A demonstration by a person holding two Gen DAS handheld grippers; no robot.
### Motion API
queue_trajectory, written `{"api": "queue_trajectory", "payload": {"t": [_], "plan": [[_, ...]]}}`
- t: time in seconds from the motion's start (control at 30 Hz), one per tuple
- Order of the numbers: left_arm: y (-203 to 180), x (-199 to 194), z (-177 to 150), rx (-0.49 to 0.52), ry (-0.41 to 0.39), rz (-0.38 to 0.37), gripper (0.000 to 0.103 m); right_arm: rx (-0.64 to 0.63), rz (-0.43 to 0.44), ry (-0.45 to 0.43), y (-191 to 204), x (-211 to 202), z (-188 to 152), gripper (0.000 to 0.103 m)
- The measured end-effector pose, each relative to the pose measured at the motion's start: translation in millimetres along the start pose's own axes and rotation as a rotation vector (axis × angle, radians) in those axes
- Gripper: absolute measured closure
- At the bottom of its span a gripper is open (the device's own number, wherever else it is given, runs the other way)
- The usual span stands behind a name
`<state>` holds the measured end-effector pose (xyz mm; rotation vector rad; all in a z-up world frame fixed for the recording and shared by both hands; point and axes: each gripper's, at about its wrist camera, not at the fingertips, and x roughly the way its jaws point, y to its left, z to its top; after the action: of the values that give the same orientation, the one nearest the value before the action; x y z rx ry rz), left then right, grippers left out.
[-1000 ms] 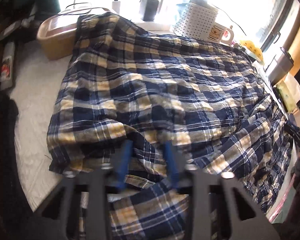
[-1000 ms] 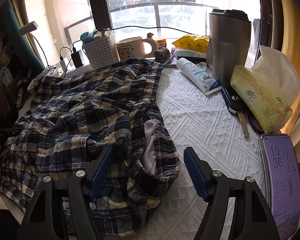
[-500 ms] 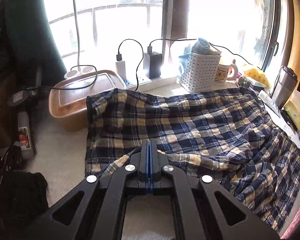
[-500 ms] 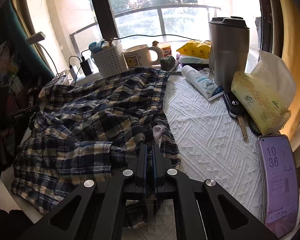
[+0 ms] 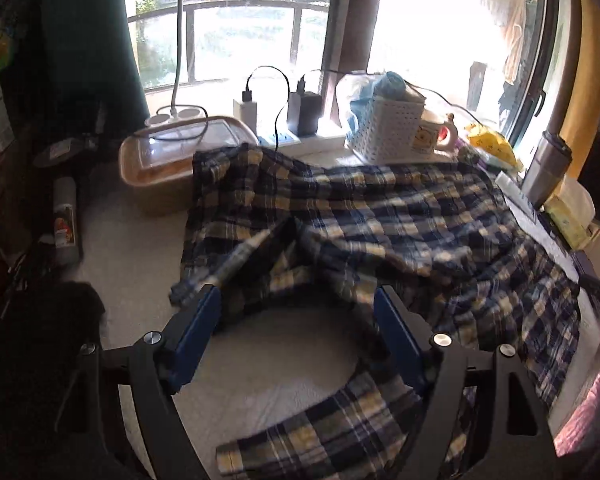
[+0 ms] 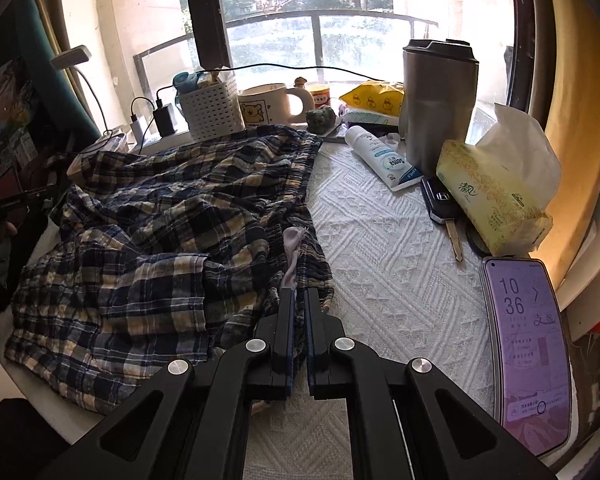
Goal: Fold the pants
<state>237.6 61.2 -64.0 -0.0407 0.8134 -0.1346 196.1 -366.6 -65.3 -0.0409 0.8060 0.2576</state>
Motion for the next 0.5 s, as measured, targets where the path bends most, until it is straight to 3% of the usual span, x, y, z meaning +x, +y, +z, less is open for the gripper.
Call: {"api": "queue_trajectory", "payload": {"t": [0.13, 0.23, 0.27, 0.33, 0.37, 0.43, 0.5], "plan": [[2, 7, -41, -0.025, 0.118, 0.057, 0.024, -0.010, 0.002, 0.000, 2, 7, 4, 0.097], [8, 0, -67, -0.107, 0.149, 0.057, 0.024, -0.017, 0.003, 0.007, 4, 10, 6, 0.095], [9, -5, -74, -0.141, 0.145, 0.058, 0.024, -0.020, 0.001, 0.006, 4, 10, 6, 0.087], [7, -15, -88, -0.209, 0.133, 0.048, 0.024, -0.013, 0.009, 0.006, 3, 11, 7, 0.039], [4, -19, -94, -0.231, 0.127, 0.042, 0.024, -0.006, 0.014, 0.001, 3, 12, 7, 0.000], [-6, -27, -108, -0.276, 0.159, 0.046, 0.024, 0.000, 0.045, -0.011, 5, 11, 7, 0.000], [-17, -34, -119, -0.265, 0.147, 0.046, 0.024, -0.020, 0.019, -0.019, 10, 11, 6, 0.000]]}}
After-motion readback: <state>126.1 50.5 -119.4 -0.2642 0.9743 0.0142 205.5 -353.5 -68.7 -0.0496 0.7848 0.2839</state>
